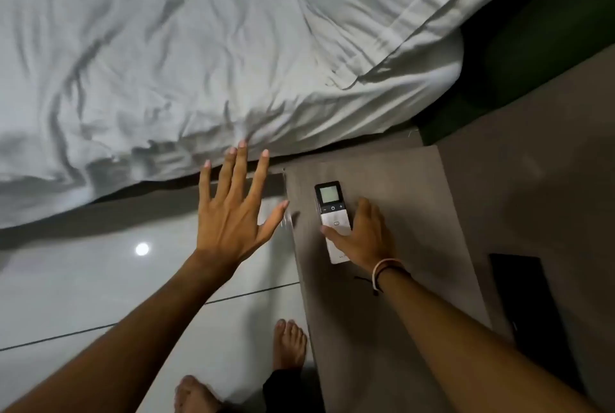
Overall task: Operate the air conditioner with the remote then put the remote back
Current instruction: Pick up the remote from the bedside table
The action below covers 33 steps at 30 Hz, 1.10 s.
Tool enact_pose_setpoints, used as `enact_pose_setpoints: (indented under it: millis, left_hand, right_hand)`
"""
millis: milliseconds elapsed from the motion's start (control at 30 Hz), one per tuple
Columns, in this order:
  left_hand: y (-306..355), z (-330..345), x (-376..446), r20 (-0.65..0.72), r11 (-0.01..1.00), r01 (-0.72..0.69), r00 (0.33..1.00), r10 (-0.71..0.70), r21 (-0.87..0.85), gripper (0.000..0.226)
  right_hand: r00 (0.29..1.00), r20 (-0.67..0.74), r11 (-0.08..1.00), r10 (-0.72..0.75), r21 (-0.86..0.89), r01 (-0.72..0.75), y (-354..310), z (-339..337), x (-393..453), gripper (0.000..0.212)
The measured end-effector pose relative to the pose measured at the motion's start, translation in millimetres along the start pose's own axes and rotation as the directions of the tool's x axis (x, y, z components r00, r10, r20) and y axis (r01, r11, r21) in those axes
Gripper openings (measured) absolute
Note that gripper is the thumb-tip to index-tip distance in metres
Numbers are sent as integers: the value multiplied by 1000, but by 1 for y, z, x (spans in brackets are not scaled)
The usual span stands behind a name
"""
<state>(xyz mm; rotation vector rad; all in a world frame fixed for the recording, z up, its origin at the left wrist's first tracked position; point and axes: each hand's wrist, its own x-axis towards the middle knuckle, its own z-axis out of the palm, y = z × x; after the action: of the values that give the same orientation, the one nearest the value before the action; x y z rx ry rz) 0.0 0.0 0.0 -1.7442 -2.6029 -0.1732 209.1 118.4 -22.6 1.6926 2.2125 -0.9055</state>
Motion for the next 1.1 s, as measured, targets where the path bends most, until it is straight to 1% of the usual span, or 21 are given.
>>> enact_pose_setpoints:
  millis: [67, 200, 267, 367, 433, 500, 600, 633, 700, 767, 833, 900, 1000, 1100]
  left_hand:
    - [-2, 10, 5, -2, 1000, 23, 1000, -23, -14, 83]
    - [-4, 28, 7, -70, 1000, -9, 998, 10, 10, 82]
    - [-7, 29, 11, -97, 1000, -21, 995, 22, 17, 81]
    - [-10, 15, 18, -93, 1000, -3, 996, 5, 23, 80]
    - [-10, 2, 25, -97, 999, 2, 995, 1, 32, 80]
    - [-14, -22, 34, -114, 1000, -9, 993, 12, 29, 80]
    - [-24, -71, 52, -170, 998, -5, 985, 16, 64, 78]
    - [-27, -87, 59, -198, 997, -4, 980, 20, 77, 77]
    - [-36, -126, 74, -272, 996, 19, 962, 5, 85, 75]
    - [-46, -172, 86, -302, 996, 35, 953, -7, 87, 76]
    - [-60, -230, 93, -333, 993, 61, 943, -24, 100, 77]
    - [-73, -273, 100, -365, 989, 89, 930, -40, 120, 78]
    - [-94, -351, 93, -408, 980, 140, 910, -70, 143, 80]
    - [-119, -434, 88, -486, 966, 199, 869, -95, 166, 79]
  right_hand:
    - [1000, 12, 998, 2, 63, -3, -3, 14, 8, 87]
    - [999, 40, 987, 29, 158, -35, -2, 34, 17, 79]
    - [998, 33, 963, 46, 263, -53, -2, 32, 22, 69]
    - [995, 81, 881, 56, 466, -87, -5, 17, 26, 51]
    - [987, 152, 823, 43, 555, -121, -12, -1, 27, 49]
    - [985, 171, 764, 6, 635, -116, -26, -25, 24, 49]
    - [985, 158, 670, -74, 740, -68, -58, -68, 14, 48]
    - [983, 151, 652, -100, 757, -50, -71, -83, 11, 43]
    - [979, 141, 617, -145, 787, -22, -102, -117, 4, 26]
    - [971, 117, 570, -210, 821, 24, -135, -155, -5, 11]
    - [958, 72, 520, -279, 849, 88, -177, -201, -23, 4]
    - [933, 44, 505, -358, 849, 154, -210, -234, -35, 4]
    - [892, -8, 467, -453, 850, 245, -270, -288, -70, 19]
    - [837, -74, 420, -542, 839, 346, -338, -342, -111, 21]
